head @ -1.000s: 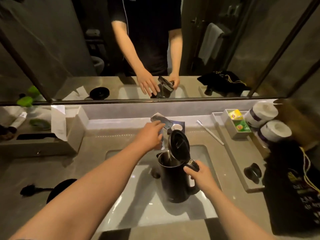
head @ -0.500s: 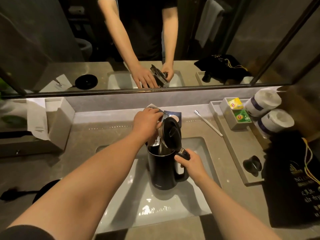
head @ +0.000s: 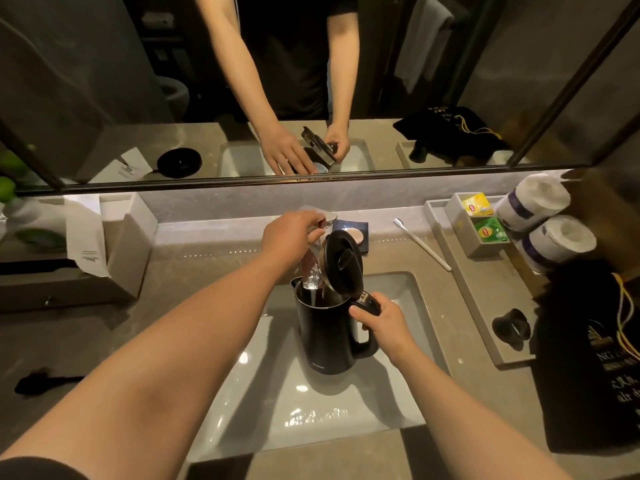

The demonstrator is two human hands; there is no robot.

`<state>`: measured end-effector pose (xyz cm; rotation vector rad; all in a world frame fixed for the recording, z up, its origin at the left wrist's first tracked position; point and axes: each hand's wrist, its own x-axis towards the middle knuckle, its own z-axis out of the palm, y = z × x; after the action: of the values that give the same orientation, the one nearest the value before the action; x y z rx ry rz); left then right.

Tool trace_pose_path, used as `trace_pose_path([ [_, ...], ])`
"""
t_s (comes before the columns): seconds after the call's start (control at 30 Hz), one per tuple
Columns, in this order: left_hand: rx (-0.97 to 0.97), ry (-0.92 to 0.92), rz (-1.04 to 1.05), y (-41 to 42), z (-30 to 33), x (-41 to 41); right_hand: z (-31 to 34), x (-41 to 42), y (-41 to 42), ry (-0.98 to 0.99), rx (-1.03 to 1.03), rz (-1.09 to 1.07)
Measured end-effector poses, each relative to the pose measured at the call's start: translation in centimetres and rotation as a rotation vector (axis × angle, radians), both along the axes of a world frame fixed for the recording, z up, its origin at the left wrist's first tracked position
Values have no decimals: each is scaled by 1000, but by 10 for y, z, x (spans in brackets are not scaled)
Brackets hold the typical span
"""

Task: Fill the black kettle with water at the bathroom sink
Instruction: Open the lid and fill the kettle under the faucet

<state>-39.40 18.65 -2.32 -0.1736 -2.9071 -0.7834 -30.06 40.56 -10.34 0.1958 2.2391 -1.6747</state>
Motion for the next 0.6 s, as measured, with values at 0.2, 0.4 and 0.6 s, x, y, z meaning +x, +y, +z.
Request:
trace_pose_path([
  [0.2,-53,-28,-109,-14,-3,4,2,2,-2,1,4,-1],
  [0.4,-85,-73,-100,-14,-13,10,2,3,0,8,-34,-9],
  [0.6,-80,-132,-114,-14,-14,15,2,4,0,24,-41,-20],
])
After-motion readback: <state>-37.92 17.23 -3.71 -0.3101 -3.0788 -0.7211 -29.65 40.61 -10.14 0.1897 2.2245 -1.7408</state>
